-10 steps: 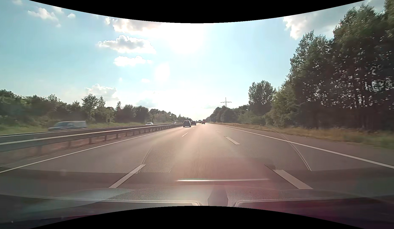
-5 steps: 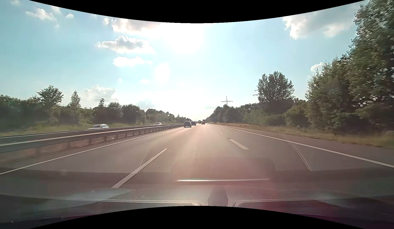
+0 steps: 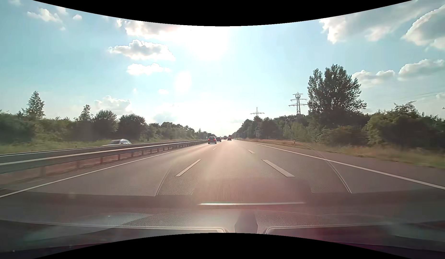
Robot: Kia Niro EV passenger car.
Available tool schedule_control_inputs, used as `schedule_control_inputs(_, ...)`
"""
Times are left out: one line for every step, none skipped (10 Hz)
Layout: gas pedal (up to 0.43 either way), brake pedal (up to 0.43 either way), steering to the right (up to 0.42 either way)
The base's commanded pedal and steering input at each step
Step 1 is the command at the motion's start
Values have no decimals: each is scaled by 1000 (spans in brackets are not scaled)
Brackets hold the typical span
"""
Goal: Follow the waypoints while adhering to traffic rules and regulations
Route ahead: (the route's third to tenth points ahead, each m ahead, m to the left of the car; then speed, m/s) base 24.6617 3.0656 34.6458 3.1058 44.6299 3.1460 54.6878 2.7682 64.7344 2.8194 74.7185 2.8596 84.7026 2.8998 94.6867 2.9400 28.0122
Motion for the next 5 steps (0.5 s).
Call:
schedule_control_inputs(189,0,-2)
schedule_control_inputs(189,0,-2)
schedule_control_inputs(189,0,-2)
schedule_control_inputs(189,0,-2)
schedule_control_inputs(189,0,-2)
